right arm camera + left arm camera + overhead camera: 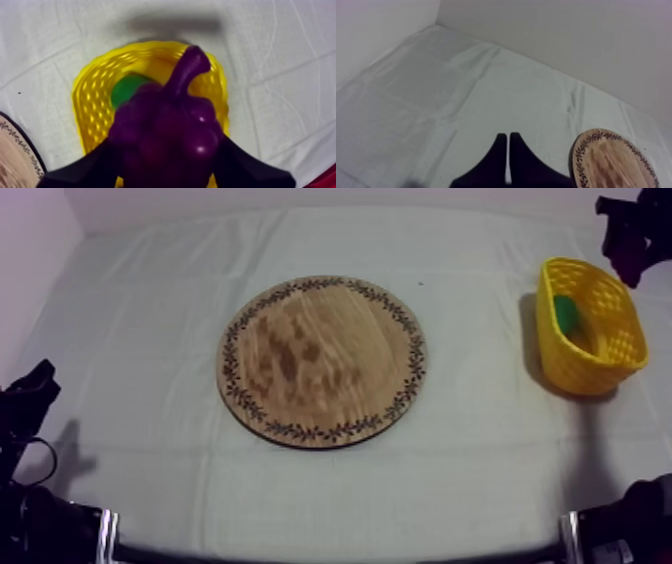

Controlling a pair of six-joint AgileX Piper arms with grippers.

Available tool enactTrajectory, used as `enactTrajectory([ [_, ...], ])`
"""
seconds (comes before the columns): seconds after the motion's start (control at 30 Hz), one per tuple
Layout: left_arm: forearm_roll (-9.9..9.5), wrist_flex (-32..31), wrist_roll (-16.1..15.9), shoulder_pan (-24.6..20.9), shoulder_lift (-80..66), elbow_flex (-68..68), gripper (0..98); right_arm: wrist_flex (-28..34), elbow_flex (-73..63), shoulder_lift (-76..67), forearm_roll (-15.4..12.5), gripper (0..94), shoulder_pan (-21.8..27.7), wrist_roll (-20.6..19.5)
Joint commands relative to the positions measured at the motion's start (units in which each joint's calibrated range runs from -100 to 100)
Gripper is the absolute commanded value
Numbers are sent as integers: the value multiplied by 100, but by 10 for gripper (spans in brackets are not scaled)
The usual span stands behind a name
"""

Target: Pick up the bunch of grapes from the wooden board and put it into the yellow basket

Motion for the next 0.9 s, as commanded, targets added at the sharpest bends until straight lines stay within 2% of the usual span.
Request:
enactTrajectory([
  [0.0,1,-1,-1,2,2,-4,0,9,12,22,3,454,4,10],
  [0.23,1,-1,-1,2,2,-4,0,-9,258,175,21,460,12,38],
  [0.73,1,-1,-1,2,2,-4,0,-198,561,1138,-129,545,-115,-19],
  [0.87,1,-1,-1,2,2,-4,0,-207,558,1332,-181,606,-144,-4],
])
